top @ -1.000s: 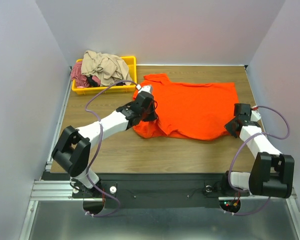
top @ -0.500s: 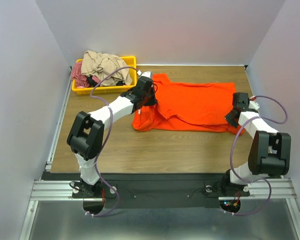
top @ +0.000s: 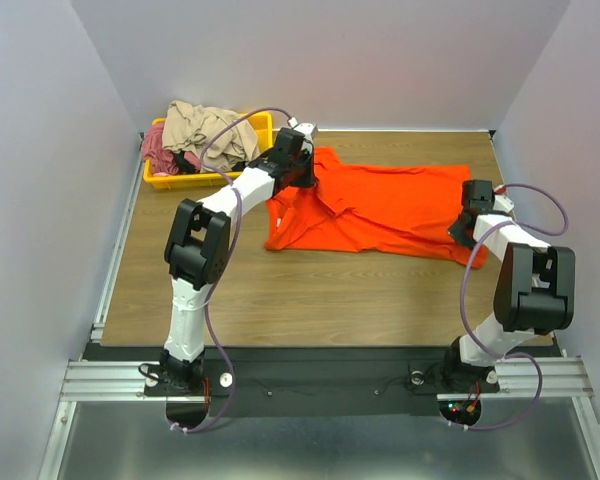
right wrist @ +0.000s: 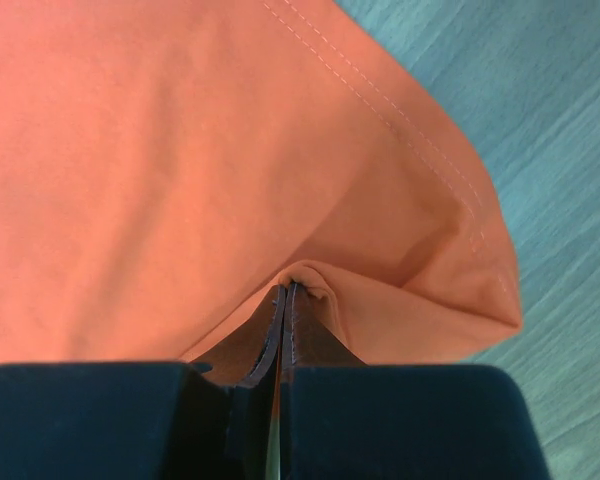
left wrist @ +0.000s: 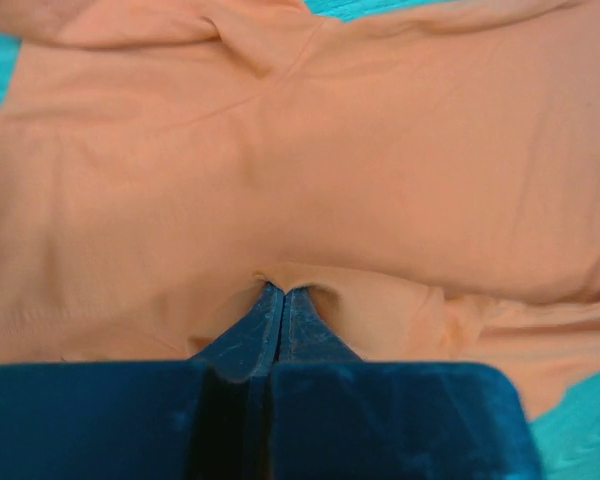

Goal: Fold and stack the t-shirts
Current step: Fold the flattened tshirt in 1/3 of the way

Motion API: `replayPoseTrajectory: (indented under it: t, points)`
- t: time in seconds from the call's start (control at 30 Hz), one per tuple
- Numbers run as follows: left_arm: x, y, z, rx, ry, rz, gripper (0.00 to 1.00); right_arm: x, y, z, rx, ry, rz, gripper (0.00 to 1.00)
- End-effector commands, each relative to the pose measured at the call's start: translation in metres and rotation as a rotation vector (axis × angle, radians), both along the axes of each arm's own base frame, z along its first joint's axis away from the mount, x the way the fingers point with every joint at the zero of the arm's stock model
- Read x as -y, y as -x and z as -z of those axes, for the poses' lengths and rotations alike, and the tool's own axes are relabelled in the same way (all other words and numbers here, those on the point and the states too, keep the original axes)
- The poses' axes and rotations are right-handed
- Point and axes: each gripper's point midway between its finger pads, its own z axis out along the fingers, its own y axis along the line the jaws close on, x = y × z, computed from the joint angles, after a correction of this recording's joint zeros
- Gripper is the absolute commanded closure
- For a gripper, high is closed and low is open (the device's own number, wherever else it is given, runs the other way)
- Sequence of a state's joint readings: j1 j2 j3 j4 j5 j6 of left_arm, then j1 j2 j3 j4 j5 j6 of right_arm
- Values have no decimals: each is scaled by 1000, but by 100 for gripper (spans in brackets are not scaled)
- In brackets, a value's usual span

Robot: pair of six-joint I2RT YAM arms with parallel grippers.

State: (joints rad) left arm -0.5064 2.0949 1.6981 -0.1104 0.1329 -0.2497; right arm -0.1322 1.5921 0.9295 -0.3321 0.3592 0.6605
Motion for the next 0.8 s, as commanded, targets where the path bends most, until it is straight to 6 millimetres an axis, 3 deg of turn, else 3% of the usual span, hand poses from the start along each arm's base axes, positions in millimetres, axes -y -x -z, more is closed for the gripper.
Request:
replayPoseTrajectory:
  t: [0.0,0.03,0.1,0.13,0.2,0.23,0.27,0.33,0.4,0.43,0.47,0.5,0.63,0.77]
  points:
    - [-1,-13,-13,37,-35,53,78,9,-25,-18,67,46,-3,99]
    - [-3,-15,-13,36,-36,43,47,10,-28,-17,62,48,-2,98]
    - [-5,-21,-18,49,-32,28,5,11,-31,-15,55,50,-5,96]
    - [-9,-26,-21,56,-37,9,1,11,-32,-11,45,52,-8,89]
    - [-9,-30,-31,58,-33,-2,2,15,-38,-14,48,69,-5,77]
    - [-9,-30,-35,61,-26,-5,1,17,-39,-15,43,84,-11,58]
    - [-9,-28,-45,70,-15,-4,1,20,-43,-19,49,98,-3,49]
    - [-13,-21,-44,58,-3,-19,2,30,-45,-24,46,148,22,38]
    - [-20,-7,-44,55,10,-43,1,30,-49,-29,55,147,12,35]
    - [-23,-2,-44,55,17,-50,1,27,-49,-29,58,138,-1,27]
    - [-27,5,-57,75,33,-55,1,25,-48,-30,65,126,-9,23]
    - [-33,16,-39,44,24,-60,1,22,-47,-31,70,115,-17,20]
    - [-40,58,-19,-23,93,-71,1,2,-28,-28,79,37,-81,0]
    - [-58,76,4,-48,91,-143,1,-6,-13,-21,63,12,-119,0]
